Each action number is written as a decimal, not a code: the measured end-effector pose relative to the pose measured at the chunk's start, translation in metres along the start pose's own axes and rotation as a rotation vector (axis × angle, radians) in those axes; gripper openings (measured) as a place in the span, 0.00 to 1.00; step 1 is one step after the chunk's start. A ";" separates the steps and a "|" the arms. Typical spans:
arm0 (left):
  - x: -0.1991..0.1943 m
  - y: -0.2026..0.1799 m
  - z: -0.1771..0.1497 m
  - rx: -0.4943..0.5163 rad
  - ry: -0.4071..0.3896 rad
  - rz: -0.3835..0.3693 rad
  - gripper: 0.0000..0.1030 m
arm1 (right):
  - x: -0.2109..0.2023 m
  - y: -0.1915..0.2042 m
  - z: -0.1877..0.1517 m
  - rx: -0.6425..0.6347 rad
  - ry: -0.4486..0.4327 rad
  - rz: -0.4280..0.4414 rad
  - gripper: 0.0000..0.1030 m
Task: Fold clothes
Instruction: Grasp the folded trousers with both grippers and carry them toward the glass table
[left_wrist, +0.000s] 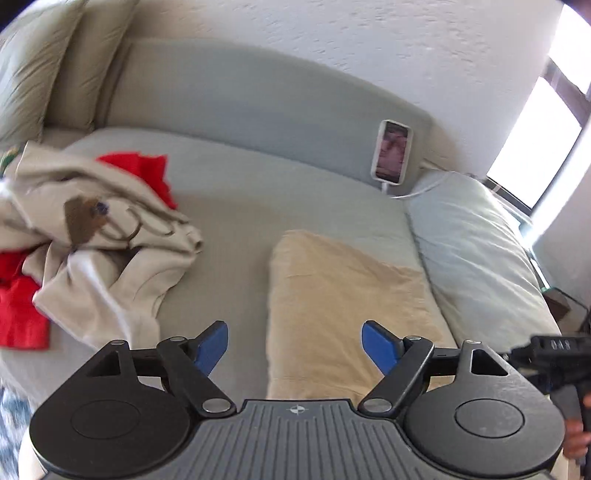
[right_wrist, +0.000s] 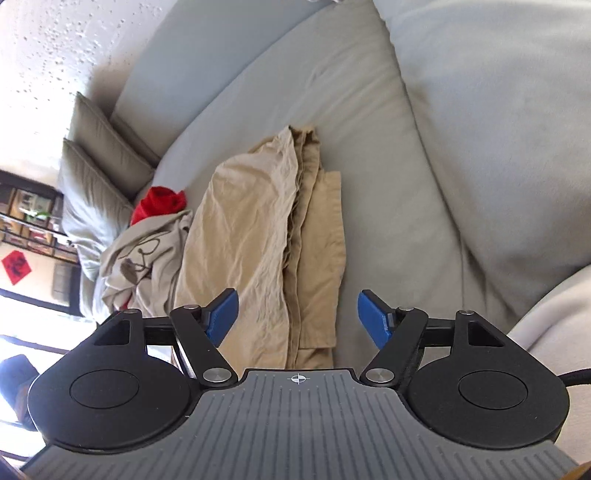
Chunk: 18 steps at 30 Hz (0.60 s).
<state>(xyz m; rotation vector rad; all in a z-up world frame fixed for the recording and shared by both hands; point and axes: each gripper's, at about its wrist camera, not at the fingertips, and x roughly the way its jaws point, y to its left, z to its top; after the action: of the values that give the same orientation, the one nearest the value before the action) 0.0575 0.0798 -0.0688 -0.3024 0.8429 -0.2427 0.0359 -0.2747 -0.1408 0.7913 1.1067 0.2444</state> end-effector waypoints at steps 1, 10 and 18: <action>0.007 0.011 0.000 -0.057 0.034 -0.020 0.76 | 0.006 -0.004 -0.001 0.015 0.016 0.022 0.71; 0.071 0.027 -0.003 -0.209 0.202 -0.201 0.71 | 0.060 -0.032 0.009 0.149 0.044 0.259 0.66; 0.085 0.000 -0.007 -0.082 0.225 -0.208 0.61 | 0.079 0.009 0.012 -0.057 -0.028 0.087 0.35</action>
<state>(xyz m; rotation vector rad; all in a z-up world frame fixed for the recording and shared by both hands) 0.1068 0.0502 -0.1326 -0.4461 1.0460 -0.4423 0.0838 -0.2304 -0.1878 0.7910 1.0358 0.3355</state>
